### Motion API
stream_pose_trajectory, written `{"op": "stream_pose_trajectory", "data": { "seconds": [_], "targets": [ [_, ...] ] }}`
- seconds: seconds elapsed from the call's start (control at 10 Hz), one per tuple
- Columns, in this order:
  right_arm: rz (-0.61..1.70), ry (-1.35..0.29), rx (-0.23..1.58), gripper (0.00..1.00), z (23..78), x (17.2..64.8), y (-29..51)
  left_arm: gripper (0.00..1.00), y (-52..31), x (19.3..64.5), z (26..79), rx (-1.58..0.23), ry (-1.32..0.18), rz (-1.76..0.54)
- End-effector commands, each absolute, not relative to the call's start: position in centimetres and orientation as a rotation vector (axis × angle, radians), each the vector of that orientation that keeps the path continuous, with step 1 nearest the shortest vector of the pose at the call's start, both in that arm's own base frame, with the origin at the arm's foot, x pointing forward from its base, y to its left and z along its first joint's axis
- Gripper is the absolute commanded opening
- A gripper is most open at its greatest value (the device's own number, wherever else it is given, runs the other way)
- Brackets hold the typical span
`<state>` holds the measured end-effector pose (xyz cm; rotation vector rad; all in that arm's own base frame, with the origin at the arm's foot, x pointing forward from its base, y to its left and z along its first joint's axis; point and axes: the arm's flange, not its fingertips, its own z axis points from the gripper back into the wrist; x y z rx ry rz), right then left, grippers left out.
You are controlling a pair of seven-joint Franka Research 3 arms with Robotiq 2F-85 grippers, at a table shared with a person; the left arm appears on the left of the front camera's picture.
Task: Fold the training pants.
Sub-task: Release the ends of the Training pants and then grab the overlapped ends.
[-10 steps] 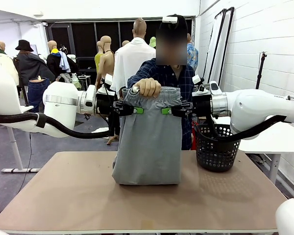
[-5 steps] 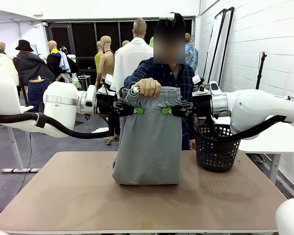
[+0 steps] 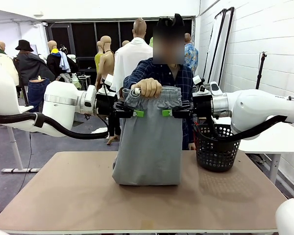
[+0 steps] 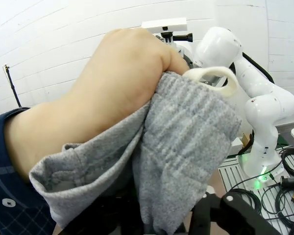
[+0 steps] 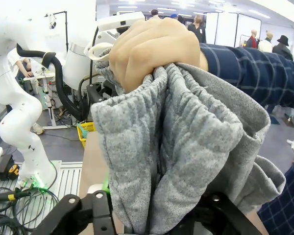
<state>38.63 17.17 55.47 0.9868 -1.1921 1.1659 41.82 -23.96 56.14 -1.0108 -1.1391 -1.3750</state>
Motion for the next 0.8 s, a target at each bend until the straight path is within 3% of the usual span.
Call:
{"op": "stream_pose_trajectory", "data": {
  "seconds": [0.0, 0.7],
  "targets": [
    [1.164, -1.174, 1.001, 1.0, 55.77, 38.48, 17.26, 1.0, -23.43, 42.1, 56.48, -1.01, -1.139, -1.389],
    [1.158, -1.155, 1.004, 1.0, 55.73, 38.44, 17.28, 1.0, -23.14, 42.28, 56.6, -1.021, -1.148, -1.362]
  ]
}}
